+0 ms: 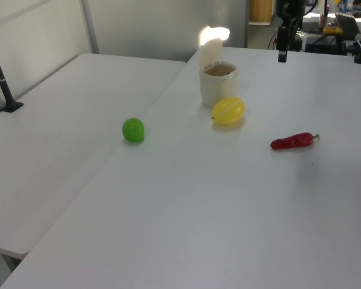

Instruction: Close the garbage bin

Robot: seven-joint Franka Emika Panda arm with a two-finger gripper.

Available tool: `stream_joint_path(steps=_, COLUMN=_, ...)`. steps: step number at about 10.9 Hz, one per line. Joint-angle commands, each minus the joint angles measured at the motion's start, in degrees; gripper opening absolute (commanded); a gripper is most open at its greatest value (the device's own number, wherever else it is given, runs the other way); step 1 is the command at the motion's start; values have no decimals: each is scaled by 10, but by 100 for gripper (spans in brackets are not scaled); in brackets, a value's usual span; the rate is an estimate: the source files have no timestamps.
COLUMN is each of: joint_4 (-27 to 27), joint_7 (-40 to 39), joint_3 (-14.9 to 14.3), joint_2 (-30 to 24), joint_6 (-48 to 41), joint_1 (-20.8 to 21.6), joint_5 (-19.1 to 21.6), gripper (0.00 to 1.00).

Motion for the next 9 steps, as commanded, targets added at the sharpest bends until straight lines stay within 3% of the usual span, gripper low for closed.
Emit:
stream_joint_path(steps=1, joint_4=-1, joint_7=-9, joint_3=-2, joint_2=-4, joint_6=-4, joint_1=1, joint_5=13, gripper=100)
stream_joint_path(steps=3, joint_4=-1, joint_7=-12, joint_3=-2, joint_2=-3, joint_6=-4, joint_1=1, joint_5=13, gripper=95)
stream_joint_path(steps=4, joint_4=-1, joint_7=-13, joint_3=-2, joint_2=-3, joint_6=-3, joint_1=2, joint_5=13, gripper=74)
stream_joint_path(steps=5, joint_4=-1, joint_7=-13, joint_3=-2, joint_2=-3, joint_6=-3, joint_1=2, joint_5=13, gripper=43)
stream_joint_path(steps=7, joint_4=-1, joint_7=-14, joint_3=-2, joint_2=-2, joint_6=-3, joint_1=2, joint_5=13, gripper=0)
stream_joint_path(steps=9, joint_4=-1, joint_7=-14, joint_3=-2, joint_2=-2, joint_6=-4, joint_1=2, joint_5=13, gripper=0)
